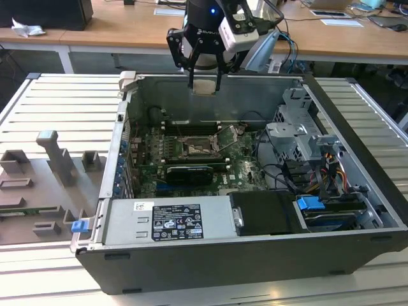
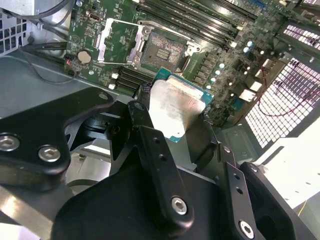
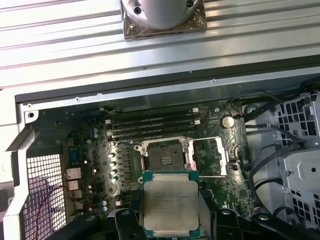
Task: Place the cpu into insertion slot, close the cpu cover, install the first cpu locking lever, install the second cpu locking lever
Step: 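Place the cpu into insertion slot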
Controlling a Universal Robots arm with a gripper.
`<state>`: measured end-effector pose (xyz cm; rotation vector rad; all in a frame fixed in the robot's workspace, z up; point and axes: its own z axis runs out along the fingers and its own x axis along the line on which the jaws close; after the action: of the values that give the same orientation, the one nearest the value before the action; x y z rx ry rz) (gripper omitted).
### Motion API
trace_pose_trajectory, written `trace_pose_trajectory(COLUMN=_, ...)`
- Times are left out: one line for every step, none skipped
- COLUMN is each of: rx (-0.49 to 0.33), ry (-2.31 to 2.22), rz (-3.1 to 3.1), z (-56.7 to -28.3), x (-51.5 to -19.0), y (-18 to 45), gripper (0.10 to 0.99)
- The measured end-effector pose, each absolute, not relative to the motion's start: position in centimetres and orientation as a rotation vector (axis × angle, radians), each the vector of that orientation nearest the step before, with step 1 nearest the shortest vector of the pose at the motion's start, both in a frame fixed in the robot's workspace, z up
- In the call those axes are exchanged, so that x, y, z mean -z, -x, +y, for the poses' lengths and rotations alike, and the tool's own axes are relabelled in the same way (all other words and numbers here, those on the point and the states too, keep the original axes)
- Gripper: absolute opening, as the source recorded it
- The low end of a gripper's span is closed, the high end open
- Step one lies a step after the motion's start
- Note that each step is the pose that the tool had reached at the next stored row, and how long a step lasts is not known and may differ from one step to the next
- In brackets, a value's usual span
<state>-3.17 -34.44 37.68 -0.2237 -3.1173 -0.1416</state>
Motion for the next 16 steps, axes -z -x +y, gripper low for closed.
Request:
trace_pose_trajectory(rx=0.142, ry=0.232, rz=-3.117, z=-34.44, x=-37.68, y=3.17, gripper=0.529)
trace_pose_trajectory(rx=0.142, ry=0.238, rz=-3.117, z=-34.44, x=-37.68, y=3.17, gripper=0.529)
trace_pose_trajectory(rx=0.141, ry=0.243, rz=-3.116, z=-34.44, x=-37.68, y=3.17, gripper=0.529)
trace_pose_trajectory(rx=0.141, ry=0.254, rz=-3.116, z=-34.44, x=-37.68, y=3.17, gripper=0.529)
trace_pose_trajectory(rx=0.141, ry=0.260, rz=-3.116, z=-34.44, x=-37.68, y=3.17, gripper=0.529)
trace_pose_trajectory(rx=0.141, ry=0.272, rz=-3.115, z=-34.44, x=-37.67, y=3.17, gripper=0.529)
trace_pose_trajectory(rx=0.141, ry=0.289, rz=-3.114, z=-34.44, x=-37.67, y=3.17, gripper=0.529)
trace_pose_trajectory(rx=0.141, ry=0.301, rz=-3.113, z=-34.44, x=-37.67, y=3.17, gripper=0.529)
trace_pose_trajectory(rx=0.141, ry=0.311, rz=-3.112, z=-34.44, x=-37.68, y=3.17, gripper=0.529)
trace_pose_trajectory(rx=0.141, ry=0.318, rz=-3.112, z=-34.44, x=-37.67, y=3.17, gripper=0.529)
trace_pose_trajectory(rx=0.141, ry=0.331, rz=-3.111, z=-34.44, x=-37.67, y=3.17, gripper=0.529)
trace_pose_trajectory(rx=0.141, ry=0.338, rz=-3.110, z=-34.44, x=-37.67, y=3.17, gripper=0.529)
trace_pose_trajectory(rx=0.141, ry=0.345, rz=-3.110, z=-34.44, x=-37.67, y=3.17, gripper=0.529)
trace_pose_trajectory(rx=0.142, ry=0.350, rz=-3.109, z=-34.44, x=-37.67, y=3.17, gripper=0.529)
trace_pose_trajectory(rx=0.142, ry=0.354, rz=-3.109, z=-34.44, x=-37.67, y=3.17, gripper=0.529)
trace_pose_trajectory(rx=0.142, ry=0.358, rz=-3.109, z=-34.44, x=-37.67, y=3.17, gripper=0.529)
